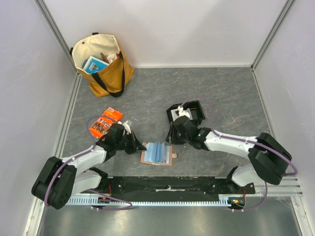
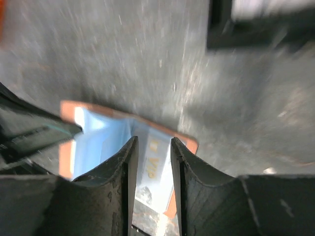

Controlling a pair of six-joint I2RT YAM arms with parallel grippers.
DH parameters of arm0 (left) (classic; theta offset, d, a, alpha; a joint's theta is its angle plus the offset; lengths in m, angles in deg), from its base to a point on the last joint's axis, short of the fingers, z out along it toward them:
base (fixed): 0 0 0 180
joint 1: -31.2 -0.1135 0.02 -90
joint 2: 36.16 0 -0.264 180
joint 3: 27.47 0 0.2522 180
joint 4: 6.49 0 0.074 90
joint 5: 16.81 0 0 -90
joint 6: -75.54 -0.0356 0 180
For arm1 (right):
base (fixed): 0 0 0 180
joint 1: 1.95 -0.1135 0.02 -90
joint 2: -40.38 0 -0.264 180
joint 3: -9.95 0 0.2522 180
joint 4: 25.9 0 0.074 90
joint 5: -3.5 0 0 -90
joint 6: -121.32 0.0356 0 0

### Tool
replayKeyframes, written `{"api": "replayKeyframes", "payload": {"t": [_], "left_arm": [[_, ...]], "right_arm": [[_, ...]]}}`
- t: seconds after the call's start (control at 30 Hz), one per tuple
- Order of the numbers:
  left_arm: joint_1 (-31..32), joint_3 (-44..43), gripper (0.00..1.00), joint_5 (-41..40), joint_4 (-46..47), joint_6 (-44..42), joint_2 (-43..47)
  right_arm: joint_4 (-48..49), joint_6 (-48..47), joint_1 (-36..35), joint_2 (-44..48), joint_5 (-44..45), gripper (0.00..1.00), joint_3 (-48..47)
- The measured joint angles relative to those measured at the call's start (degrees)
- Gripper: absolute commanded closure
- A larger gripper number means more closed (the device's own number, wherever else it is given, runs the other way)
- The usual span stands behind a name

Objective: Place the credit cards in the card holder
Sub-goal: Turn over the card slot in the card holder.

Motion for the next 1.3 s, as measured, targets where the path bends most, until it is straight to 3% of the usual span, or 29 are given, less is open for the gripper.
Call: {"api": "replayKeyframes", "payload": {"t": [0.13, 0.27, 0.43, 0.6, 0.9, 1.3], "left_arm": [[0.02, 0.28, 0.98, -0.63, -0.44, 0.31, 1.44], [0.02, 0.44, 0.98, -1.42, -0.44, 0.76, 1.53], [0.02, 0.68, 0.98, -2.16, -0.33, 1.4, 1.44], [0.02, 1.64, 0.98, -2.95, 0.92, 2.19, 0.15], [0.02, 2.36, 0.98, -2.91, 3.43, 2.91, -1.99], [0.02, 2.45, 0.98, -2.86, 4.0, 3.39, -2.25]], "right_arm": [[-5.18, -4.57, 6.95, 5.01, 2.29, 0.4, -6.4], [-6.84, -10.23, 17.9, 5.03, 2.89, 0.39, -15.72], [-7.67, -14.51, 26.93, -3.3, -0.42, 0.37, -22.32], [-10.45, -16.55, 27.52, -11.34, -5.09, 0.36, -22.93], [-10.99, -17.22, 27.19, -15.78, -9.81, 0.34, -23.43], [-9.29, -17.07, 27.47, -17.22, -14.67, 0.44, -23.91]]}}
